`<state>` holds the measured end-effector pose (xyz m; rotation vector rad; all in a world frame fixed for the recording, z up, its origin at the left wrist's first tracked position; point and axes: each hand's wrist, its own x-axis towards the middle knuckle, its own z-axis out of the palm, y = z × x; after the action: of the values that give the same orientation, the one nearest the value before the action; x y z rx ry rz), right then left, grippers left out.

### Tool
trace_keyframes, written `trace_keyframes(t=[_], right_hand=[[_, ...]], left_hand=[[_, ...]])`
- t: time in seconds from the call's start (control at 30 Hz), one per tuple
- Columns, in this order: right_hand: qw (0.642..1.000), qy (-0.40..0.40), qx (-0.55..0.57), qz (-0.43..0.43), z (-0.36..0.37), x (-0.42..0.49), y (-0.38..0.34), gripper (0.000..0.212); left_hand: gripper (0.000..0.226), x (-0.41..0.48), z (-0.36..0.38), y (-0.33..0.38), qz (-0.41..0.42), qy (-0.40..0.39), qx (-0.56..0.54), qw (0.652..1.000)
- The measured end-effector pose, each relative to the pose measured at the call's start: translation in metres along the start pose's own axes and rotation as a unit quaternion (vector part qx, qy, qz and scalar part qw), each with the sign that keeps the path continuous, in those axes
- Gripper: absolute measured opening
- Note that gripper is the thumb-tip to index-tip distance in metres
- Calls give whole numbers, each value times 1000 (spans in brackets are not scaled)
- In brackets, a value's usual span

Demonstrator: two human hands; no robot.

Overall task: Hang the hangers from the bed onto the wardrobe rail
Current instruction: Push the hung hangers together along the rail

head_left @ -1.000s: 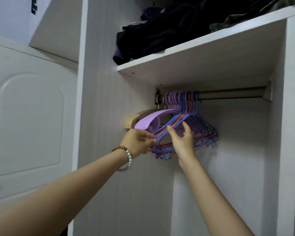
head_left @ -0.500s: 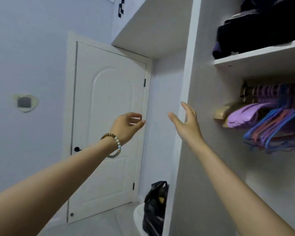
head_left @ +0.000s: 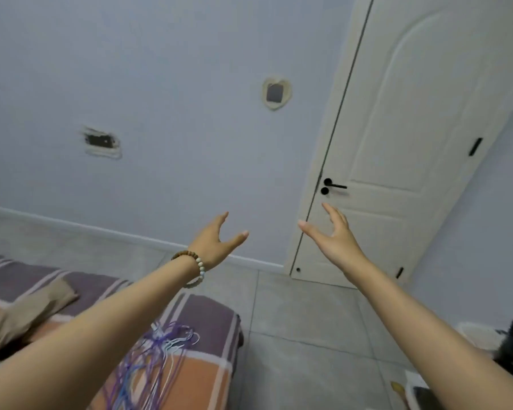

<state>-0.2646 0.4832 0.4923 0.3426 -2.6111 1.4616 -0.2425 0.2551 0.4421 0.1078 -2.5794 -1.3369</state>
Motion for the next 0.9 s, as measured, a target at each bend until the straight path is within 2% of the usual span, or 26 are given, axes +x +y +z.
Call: trace_keyframes(t=[0.23, 0.43, 0.53, 0.67, 0.77, 0.9], right_hand=[[984, -167, -16, 53, 220, -19, 42, 82], [957, -272, -25, 94, 363, -65, 104, 84], [945, -294, -21, 140, 416, -90, 139, 82], [933, -303, -21, 194, 471, -122, 200, 82], [916, -311, -14, 253, 498, -141, 237, 83], [899, -305, -8, 312, 525, -160, 278, 74]], left_hand=[[82, -68, -60, -223, -192, 30, 47, 980], [78, -141, -59, -365, -334, 27, 57, 940], [75, -172, -43, -415, -381, 23, 49, 923], [71, -199, -12, -468, -398, 7, 37, 917], [77, -209, 15, -499, -419, -8, 11, 908], [71, -215, 49, -530, -440, -40, 5, 897]])
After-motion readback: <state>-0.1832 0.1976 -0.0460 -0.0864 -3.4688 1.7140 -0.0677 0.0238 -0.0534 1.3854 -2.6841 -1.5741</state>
